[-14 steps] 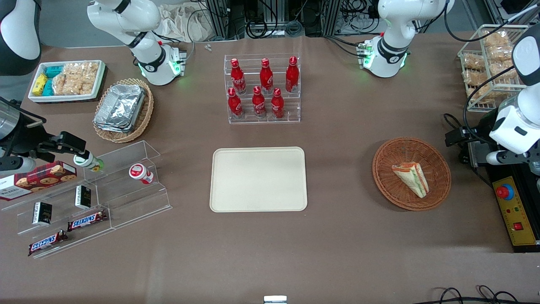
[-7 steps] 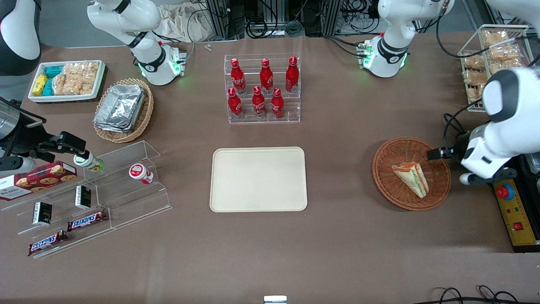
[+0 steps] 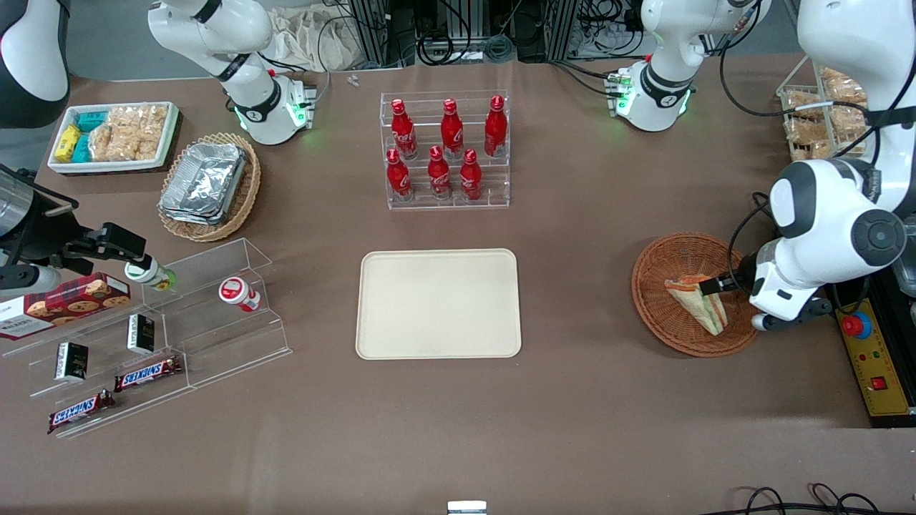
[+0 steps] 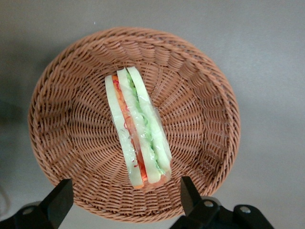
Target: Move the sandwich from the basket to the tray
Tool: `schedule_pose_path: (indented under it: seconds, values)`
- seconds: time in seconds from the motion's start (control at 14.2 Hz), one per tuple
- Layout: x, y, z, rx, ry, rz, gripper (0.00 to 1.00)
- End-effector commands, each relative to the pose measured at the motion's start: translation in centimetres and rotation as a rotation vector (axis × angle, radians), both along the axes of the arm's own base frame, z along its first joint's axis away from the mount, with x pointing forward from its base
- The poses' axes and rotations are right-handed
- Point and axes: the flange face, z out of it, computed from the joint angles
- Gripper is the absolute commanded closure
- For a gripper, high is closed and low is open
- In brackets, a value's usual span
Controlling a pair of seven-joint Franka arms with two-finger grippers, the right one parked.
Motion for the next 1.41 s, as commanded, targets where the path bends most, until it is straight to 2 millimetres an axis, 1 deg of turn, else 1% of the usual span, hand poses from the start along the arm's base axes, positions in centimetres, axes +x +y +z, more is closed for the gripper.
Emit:
schedule_pose_path:
  seconds: [0.0,0.21,0.56,0.78,0.85,0.99,1.06,1.13,1.2,1.27,1.34]
  values:
    - [0.1,-0.3,-2.2,0.011,0.006,0.079,0.0]
    - [-0.3,-0.3,-3.6,0.012,0.014,0.081,0.0]
    - [-1.2,-0.3,-6.9,0.018,0.011,0.122,0.0]
    - [-0.9,-0.4,-8.2,0.022,-0.001,0.164,0.02]
    - [-0.7,-0.4,-8.5,0.024,-0.016,0.204,0.07]
    - [0.2,-1.8,-8.8,0.028,-0.046,0.29,0.18]
    - [0.7,-2.2,-8.9,0.031,-0.061,0.338,0.25]
    - [1.2,-2.9,-8.7,0.033,-0.069,0.368,0.33]
    - [1.4,-3.2,-8.6,0.034,-0.072,0.385,0.46]
    - [1.5,-3.2,-8.5,0.033,-0.075,0.394,0.56]
    - [1.6,-3.2,-8.4,0.034,-0.076,0.402,0.63]
